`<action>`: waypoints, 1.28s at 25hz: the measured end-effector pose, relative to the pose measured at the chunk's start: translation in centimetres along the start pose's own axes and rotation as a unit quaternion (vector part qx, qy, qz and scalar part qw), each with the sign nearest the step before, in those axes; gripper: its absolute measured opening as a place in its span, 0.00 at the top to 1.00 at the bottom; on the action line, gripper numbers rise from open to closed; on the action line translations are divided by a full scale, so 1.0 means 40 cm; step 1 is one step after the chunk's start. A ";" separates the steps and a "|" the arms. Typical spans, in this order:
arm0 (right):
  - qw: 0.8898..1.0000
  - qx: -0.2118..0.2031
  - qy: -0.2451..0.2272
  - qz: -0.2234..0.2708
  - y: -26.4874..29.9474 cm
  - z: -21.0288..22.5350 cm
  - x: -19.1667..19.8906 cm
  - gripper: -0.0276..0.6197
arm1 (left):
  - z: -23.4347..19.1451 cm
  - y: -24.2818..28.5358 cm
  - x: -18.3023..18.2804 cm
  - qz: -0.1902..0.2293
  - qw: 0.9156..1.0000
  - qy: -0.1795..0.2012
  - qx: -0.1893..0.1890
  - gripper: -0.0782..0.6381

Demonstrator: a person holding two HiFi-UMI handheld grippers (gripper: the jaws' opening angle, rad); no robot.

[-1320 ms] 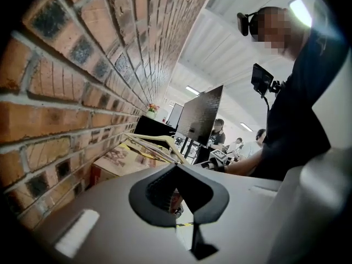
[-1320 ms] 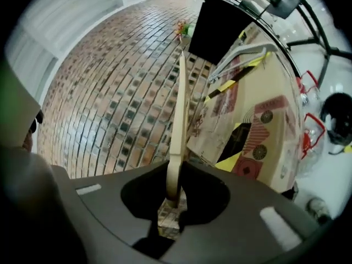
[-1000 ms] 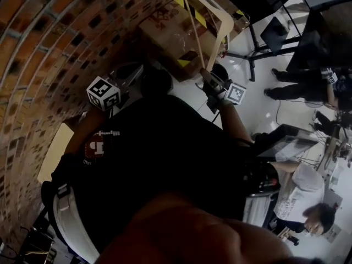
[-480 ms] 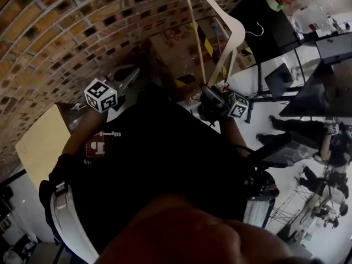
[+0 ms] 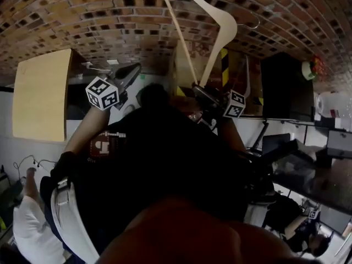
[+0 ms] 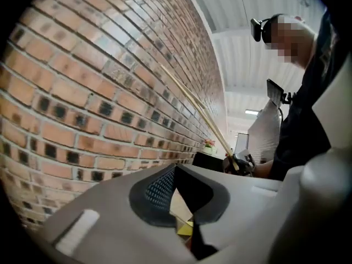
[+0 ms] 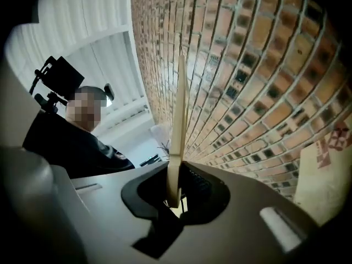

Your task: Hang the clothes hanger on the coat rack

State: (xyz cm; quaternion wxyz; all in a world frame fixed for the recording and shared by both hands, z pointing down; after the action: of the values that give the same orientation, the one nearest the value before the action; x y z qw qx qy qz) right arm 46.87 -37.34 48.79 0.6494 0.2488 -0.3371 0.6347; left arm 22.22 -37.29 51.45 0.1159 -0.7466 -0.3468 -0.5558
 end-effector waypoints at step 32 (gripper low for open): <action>0.860 -0.312 0.048 -0.401 1.481 -0.295 0.608 0.86 | 0.084 -1.677 0.377 0.164 0.800 -0.117 -0.566 0.90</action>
State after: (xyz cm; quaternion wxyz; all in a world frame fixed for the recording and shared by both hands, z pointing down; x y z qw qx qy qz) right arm -11.26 -8.35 53.25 0.9068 0.1166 -0.3567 0.1918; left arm -16.50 19.60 49.71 -0.2792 -0.7845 0.1461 -0.5340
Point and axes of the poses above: the fingertips, and each gripper's own axes: y forward along the fingers, z to its right, x out of its underside, the point moved 3 cm from there along -y, backward along the fingers, and after that the axes turned 8 degrees about -z, right-handed, at the moved point
